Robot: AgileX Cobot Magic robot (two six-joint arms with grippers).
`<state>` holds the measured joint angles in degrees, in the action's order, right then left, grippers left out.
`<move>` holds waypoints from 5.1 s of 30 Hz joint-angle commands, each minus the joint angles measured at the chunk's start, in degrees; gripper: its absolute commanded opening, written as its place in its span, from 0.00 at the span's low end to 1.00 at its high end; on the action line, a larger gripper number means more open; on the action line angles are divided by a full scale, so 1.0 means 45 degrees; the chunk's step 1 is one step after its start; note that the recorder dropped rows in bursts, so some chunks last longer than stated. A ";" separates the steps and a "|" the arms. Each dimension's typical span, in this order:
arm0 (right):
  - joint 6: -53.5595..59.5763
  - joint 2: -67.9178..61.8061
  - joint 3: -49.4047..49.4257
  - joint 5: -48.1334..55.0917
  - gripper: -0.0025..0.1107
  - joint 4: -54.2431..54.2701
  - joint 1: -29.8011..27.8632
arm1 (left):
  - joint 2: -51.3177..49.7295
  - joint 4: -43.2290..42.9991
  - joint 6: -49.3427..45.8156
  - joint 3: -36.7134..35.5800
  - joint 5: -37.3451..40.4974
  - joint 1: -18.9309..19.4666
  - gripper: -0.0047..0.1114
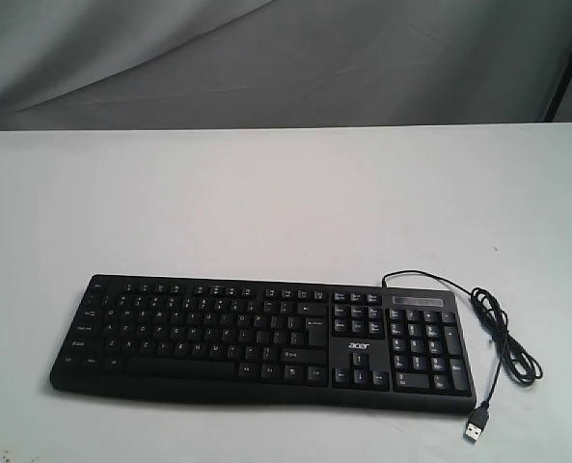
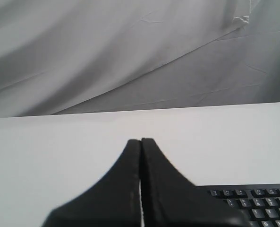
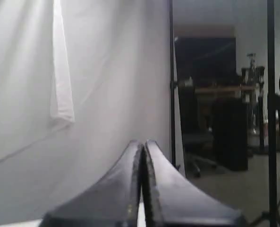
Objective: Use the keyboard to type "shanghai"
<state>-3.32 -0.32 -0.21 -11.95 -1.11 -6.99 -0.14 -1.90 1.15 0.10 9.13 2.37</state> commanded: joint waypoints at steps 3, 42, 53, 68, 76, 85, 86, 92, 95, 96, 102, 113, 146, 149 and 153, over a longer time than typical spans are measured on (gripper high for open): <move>-0.4348 0.0071 0.0047 -0.6222 0.02 -0.0337 -0.0092 | 0.0031 0.0000 0.0034 -0.0022 -0.0076 -0.0082 0.04; 1.1533 -2.0827 -1.8131 1.3513 0.02 0.7495 0.5547 | 0.0031 0.0000 0.0034 -0.0022 -0.0076 -0.0082 0.04; 1.1720 -2.5448 -2.0485 1.1861 0.02 0.7370 1.1783 | 0.0031 0.0000 0.0034 -0.0022 -0.0076 -0.0082 0.04; 1.0362 -2.9660 -2.3840 1.1716 0.02 0.5020 1.4404 | 0.0031 0.0000 0.0034 -0.0022 -0.0076 -0.0082 0.04; 1.0604 -3.0128 -2.3840 1.1571 0.02 0.5258 1.4488 | 0.0031 0.0000 0.0034 -0.0022 -0.0076 -0.0082 0.04; 1.0725 -3.0244 -2.3840 1.1470 0.02 0.5397 1.4591 | 0.0031 0.0000 0.0034 -0.0022 -0.0076 -0.0082 0.04; 1.0725 -3.0244 -2.3840 1.1470 0.02 0.5397 1.4591 | 0.0031 0.0000 0.0034 -0.0022 -0.0076 -0.0082 0.04; 1.0725 -3.0244 -2.3816 1.1604 0.02 0.5397 1.4590 | 0.0031 0.0000 0.0034 -0.0022 -0.0076 -0.0082 0.04; 1.0725 -3.0244 -2.3816 1.1644 0.02 0.5397 1.4590 | 0.0031 0.0000 0.0034 -0.0022 -0.0076 -0.0082 0.04; 1.0703 -3.0244 -2.3816 1.1640 0.02 0.5397 1.4590 | 0.0031 0.0000 0.0034 -0.0022 -0.0076 -0.0082 0.04; 1.0651 -3.0244 -2.3816 1.1740 0.02 0.5397 1.4590 | 0.0031 0.0000 0.0034 -0.0022 -0.0076 -0.0082 0.04; 1.0651 -3.0345 -2.3816 1.1854 0.02 0.5347 1.4590 | 0.0031 0.0000 0.0034 -0.0022 -0.0076 -0.0082 0.04; 1.0026 -2.6984 -1.8132 0.8848 0.02 0.5581 1.3818 | 0.0031 0.0000 0.0034 -0.0022 -0.0076 -0.0082 0.04; 1.0056 -2.7117 -1.8132 0.8813 0.02 0.5670 1.3818 | 0.0031 0.0000 0.0034 -0.0022 -0.0076 -0.0082 0.04; 1.0056 -2.7117 -1.8132 0.8813 0.02 0.5670 1.3818 | 0.0031 0.0000 0.0034 -0.0022 -0.0076 -0.0082 0.04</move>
<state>41.33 -122.52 -82.19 28.25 23.84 55.40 -0.14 -1.90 1.15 0.10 9.13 2.37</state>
